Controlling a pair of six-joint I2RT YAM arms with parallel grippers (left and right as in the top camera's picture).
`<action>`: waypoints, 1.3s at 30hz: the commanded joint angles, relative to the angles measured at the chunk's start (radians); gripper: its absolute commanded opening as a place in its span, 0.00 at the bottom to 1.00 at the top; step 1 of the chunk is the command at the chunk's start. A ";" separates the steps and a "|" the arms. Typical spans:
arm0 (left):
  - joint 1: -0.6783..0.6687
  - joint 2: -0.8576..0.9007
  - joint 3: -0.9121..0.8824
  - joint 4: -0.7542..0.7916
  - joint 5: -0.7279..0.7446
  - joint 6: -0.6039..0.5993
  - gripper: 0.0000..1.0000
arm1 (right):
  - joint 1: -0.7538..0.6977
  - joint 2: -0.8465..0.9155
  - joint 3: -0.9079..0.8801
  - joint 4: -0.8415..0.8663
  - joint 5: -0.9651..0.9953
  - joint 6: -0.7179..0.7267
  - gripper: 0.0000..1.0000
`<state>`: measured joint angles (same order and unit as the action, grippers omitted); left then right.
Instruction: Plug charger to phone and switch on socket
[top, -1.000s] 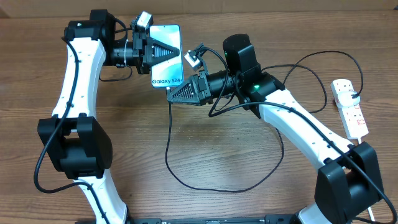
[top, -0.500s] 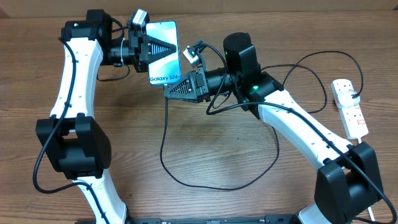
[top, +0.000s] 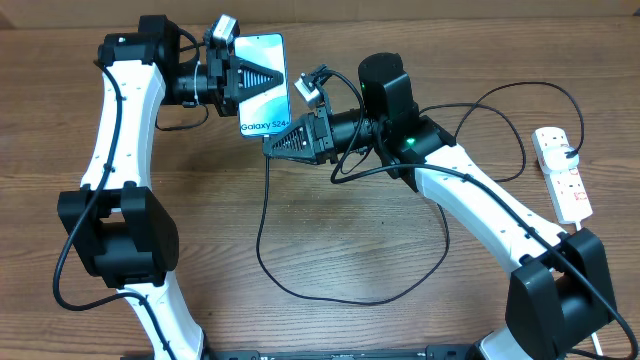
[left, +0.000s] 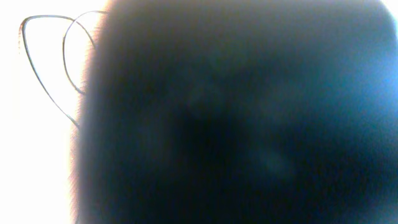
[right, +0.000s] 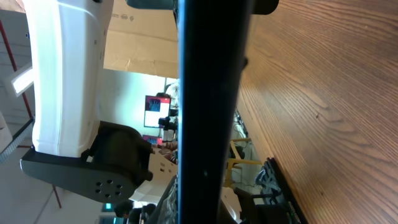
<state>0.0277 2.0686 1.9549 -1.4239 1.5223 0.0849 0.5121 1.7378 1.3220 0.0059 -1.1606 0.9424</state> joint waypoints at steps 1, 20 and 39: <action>-0.076 -0.015 0.004 -0.039 -0.068 0.050 0.04 | -0.050 -0.027 0.027 0.035 0.272 0.000 0.04; -0.082 -0.015 0.004 -0.071 -0.119 0.113 0.04 | -0.087 -0.027 0.027 -0.042 -0.043 -0.113 1.00; -0.080 -0.015 0.004 0.047 -0.119 -0.049 0.04 | -0.018 -0.037 0.027 -0.305 -0.068 -0.380 0.72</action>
<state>-0.0525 2.0686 1.9541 -1.3785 1.3670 0.0677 0.4667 1.7348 1.3243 -0.3138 -1.2083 0.5892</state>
